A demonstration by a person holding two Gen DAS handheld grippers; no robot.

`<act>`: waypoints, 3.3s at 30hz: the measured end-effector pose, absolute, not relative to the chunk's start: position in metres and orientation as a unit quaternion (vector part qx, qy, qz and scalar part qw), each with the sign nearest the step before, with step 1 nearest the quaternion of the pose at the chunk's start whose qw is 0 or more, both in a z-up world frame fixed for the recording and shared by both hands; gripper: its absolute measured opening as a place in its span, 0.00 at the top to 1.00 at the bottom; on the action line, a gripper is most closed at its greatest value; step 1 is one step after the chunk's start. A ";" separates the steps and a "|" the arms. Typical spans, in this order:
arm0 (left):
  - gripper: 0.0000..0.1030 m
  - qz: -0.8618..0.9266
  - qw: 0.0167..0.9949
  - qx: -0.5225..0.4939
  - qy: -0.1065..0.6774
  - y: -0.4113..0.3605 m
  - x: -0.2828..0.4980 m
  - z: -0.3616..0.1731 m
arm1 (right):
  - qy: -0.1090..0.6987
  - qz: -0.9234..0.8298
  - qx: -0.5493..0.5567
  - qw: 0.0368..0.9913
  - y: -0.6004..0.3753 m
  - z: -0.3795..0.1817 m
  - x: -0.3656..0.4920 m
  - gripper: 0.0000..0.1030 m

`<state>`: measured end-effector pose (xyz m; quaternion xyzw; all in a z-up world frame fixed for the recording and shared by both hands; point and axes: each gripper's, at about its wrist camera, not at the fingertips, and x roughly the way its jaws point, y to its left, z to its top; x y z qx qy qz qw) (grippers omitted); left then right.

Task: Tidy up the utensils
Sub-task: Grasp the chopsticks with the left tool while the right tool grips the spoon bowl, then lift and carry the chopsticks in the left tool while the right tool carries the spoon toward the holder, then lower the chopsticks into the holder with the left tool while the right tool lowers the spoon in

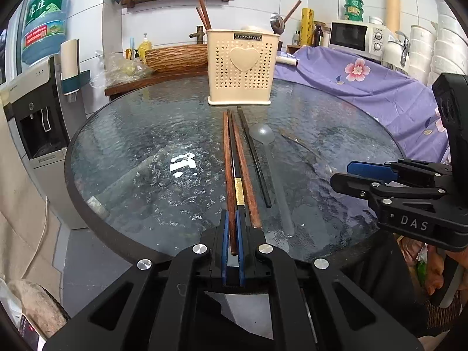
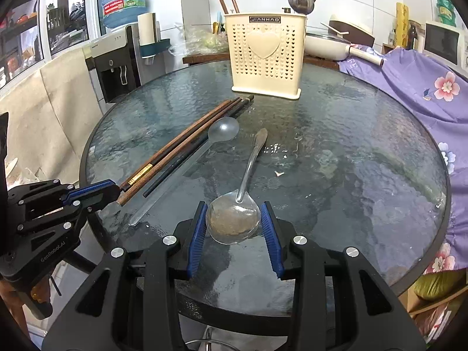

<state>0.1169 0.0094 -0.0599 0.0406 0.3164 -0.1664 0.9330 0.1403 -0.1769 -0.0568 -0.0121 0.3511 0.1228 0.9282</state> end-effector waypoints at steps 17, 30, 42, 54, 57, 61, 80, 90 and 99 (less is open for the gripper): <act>0.95 -0.154 0.962 0.018 0.226 0.026 0.108 -0.003 | 0.301 0.124 -0.042 0.945 -0.187 -0.014 0.135 0.63; 0.96 -0.154 0.974 0.008 0.169 0.028 0.119 0.034 | 0.305 0.152 -0.035 0.940 -0.192 0.008 0.145 0.63; 0.96 -0.184 0.973 -0.018 0.135 0.031 0.143 0.077 | 0.297 0.172 -0.047 0.938 -0.195 0.034 0.165 0.63; 0.96 -0.201 0.971 -0.015 0.127 0.024 0.174 0.111 | 0.310 0.188 -0.036 0.931 -0.204 0.048 0.184 0.63; 0.96 -0.207 0.969 -0.012 0.133 0.021 0.184 0.117 | 0.314 0.194 -0.033 0.929 -0.206 0.050 0.187 0.63; 0.96 -0.214 0.967 -0.007 0.136 0.018 0.191 0.125 | 0.320 0.200 -0.031 0.926 -0.209 0.056 0.194 0.63; 0.96 -0.254 0.956 -0.025 0.141 0.014 0.233 0.204 | 0.324 0.237 -0.010 0.916 -0.217 0.133 0.236 0.63; 0.96 -0.214 0.974 -0.010 0.071 0.004 0.248 0.285 | 0.291 0.219 -0.012 0.931 -0.217 0.216 0.284 0.63; 0.96 -0.193 0.978 -0.041 0.071 -0.010 0.294 0.288 | 0.321 0.185 -0.043 0.928 -0.205 0.224 0.335 0.63</act>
